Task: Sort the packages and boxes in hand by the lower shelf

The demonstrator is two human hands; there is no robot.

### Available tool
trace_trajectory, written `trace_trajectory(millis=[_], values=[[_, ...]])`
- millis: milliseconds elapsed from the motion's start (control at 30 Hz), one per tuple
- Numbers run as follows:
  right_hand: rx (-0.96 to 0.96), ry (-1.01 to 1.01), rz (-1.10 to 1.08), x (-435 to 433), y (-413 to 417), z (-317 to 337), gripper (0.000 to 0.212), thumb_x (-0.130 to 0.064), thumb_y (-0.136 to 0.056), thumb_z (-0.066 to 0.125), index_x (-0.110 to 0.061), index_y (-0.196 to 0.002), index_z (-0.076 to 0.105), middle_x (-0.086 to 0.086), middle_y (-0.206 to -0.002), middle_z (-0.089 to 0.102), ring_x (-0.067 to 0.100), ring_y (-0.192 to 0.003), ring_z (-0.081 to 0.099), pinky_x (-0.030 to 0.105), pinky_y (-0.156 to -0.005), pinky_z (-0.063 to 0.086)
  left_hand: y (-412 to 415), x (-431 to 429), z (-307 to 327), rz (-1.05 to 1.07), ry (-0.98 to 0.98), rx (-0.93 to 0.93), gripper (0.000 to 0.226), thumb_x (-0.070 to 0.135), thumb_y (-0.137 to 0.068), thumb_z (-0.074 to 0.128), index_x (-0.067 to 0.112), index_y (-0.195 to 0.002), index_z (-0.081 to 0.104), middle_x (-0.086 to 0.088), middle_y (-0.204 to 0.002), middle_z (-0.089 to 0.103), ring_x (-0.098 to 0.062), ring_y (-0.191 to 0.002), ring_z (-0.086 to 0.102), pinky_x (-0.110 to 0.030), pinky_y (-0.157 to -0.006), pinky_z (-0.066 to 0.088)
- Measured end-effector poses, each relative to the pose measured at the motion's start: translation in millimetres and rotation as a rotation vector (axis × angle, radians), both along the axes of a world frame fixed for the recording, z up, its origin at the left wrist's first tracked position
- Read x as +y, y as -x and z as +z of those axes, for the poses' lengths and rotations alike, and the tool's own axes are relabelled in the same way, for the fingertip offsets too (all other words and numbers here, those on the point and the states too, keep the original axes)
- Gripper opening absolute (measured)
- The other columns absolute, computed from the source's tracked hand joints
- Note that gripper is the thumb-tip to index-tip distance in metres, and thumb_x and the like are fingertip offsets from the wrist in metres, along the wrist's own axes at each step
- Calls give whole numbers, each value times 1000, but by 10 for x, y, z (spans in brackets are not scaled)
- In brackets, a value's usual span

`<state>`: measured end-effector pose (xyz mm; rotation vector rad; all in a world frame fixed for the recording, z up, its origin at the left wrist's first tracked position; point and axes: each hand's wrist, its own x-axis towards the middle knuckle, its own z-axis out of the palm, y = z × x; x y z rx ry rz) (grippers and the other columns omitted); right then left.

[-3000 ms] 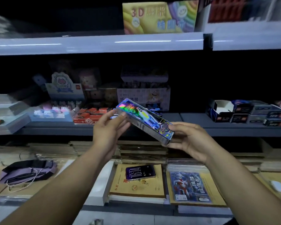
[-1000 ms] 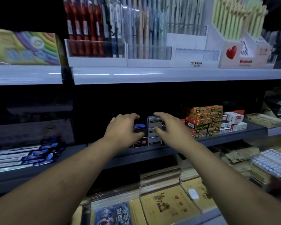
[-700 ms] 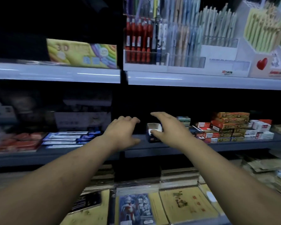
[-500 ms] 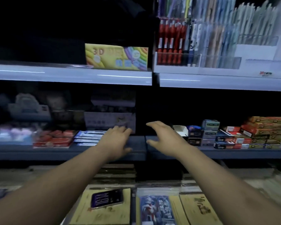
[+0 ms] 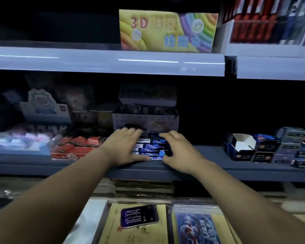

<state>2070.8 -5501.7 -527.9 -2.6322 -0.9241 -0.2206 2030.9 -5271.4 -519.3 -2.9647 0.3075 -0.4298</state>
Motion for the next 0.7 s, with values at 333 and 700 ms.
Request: trace_trajectory(millis=[333,700], values=[[107,-218,-18,62,-104,-306,57,-24,-88,66,-26,-144,53,-9,-137,48,14,-129,43,27,-110,37,-239,-27,-273,7,84,67,95,98,-70,22,31,-130,50,0,-114,55,-25,-110,53,-41,-96,42],[142,-336,-26,-59,115,-366,51,-21,-90,63,-38,-138,56,-15,-132,45,8,-124,45,30,-101,47,18,-121,-350,-35,67,-7,116,105,-61,10,26,-136,49,7,-121,52,-19,-111,51,-39,-93,43]])
